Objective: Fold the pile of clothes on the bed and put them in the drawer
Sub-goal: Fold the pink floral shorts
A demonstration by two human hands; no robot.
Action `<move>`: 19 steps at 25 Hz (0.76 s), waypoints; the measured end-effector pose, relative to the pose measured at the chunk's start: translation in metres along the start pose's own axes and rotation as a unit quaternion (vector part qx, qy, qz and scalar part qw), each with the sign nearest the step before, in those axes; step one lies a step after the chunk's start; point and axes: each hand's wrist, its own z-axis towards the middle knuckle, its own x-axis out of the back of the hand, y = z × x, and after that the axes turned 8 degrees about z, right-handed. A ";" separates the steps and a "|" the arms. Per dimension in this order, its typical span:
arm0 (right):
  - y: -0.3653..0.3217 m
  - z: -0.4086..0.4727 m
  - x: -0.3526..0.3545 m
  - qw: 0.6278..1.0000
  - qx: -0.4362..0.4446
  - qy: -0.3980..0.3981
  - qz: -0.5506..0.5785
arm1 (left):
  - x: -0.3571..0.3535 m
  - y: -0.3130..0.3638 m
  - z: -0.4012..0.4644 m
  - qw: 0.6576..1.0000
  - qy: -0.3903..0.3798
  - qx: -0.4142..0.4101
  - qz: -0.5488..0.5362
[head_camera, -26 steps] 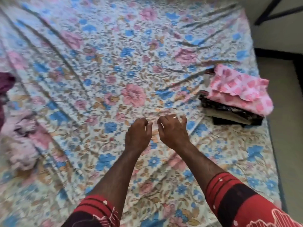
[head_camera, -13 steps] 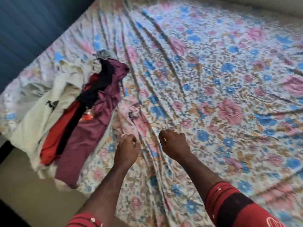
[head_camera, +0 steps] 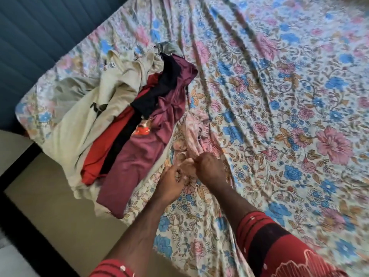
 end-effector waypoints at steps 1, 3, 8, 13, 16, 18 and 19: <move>0.004 0.000 0.010 0.996 -0.002 -0.002 0.094 | -0.003 0.003 0.001 1.000 -0.005 0.002 -0.023; 0.012 -0.013 0.033 0.955 -0.024 -0.048 0.292 | -0.008 0.016 0.000 0.986 0.000 0.051 -0.161; 0.049 -0.080 0.067 0.751 -0.047 -0.090 0.652 | -0.033 0.050 -0.010 0.827 -0.090 0.157 -0.532; 0.106 -0.112 0.075 0.831 -0.134 -0.088 0.533 | -0.062 0.078 -0.033 0.844 -0.150 0.096 -0.506; 0.125 -0.124 0.086 0.719 -0.109 -0.011 0.686 | -0.060 0.083 -0.044 0.819 -0.171 0.057 -0.545; 0.138 -0.128 0.098 0.578 -0.053 -0.007 0.815 | -0.053 0.082 -0.042 0.795 -0.156 0.048 -0.585; 0.144 -0.133 0.106 0.537 -0.033 -0.007 0.843 | -0.050 0.087 -0.046 0.795 -0.147 0.044 -0.588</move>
